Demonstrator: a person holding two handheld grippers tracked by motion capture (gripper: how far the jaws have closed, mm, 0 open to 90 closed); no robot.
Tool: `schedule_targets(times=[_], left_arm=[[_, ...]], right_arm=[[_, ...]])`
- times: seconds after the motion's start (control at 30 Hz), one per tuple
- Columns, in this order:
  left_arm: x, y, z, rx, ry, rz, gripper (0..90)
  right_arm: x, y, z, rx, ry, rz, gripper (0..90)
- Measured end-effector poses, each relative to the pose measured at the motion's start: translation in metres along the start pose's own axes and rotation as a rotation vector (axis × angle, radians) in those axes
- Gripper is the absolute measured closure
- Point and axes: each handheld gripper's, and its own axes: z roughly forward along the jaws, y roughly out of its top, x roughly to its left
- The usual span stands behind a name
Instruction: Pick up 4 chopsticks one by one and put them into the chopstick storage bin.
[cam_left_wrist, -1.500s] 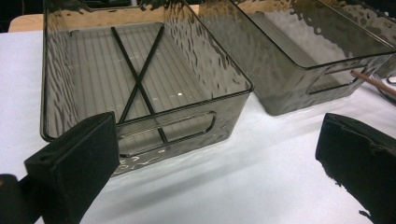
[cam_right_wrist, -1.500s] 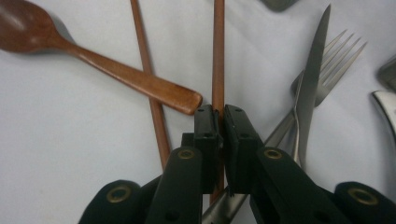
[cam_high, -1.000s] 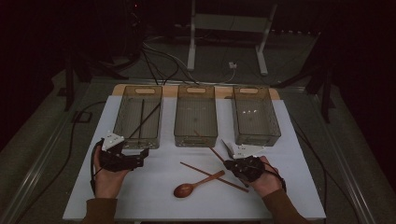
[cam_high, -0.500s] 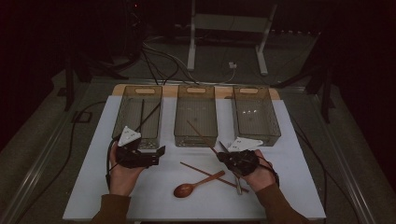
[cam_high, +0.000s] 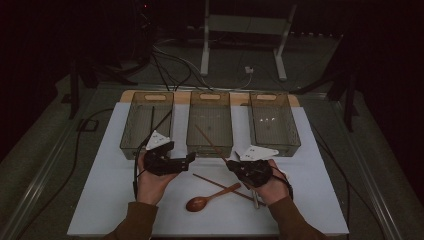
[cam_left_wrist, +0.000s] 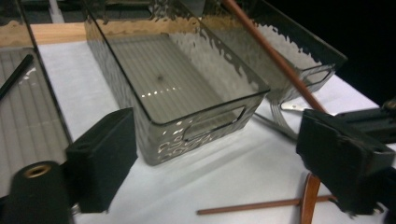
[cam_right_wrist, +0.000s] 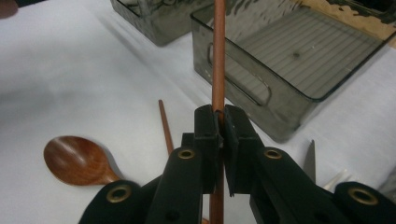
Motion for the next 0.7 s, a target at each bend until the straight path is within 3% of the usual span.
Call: schedule_targets(times=[0.07,0.37,0.7], left_arm=[[-0.003,0.002,0.002,-0.006,-0.011,-0.007,19.0],[-0.014,0.006,0.011,-0.030,-0.128,-0.033,53.0],[-0.020,0.004,0.020,-0.027,-0.197,-0.062,71.6]], right_arm=[[0.002,0.001,0.001,-0.009,0.002,0.001,85.1],[0.012,0.008,0.006,-0.028,0.015,-0.007,85.1],[0.019,0.012,0.009,-0.057,0.024,-0.002,85.1]])
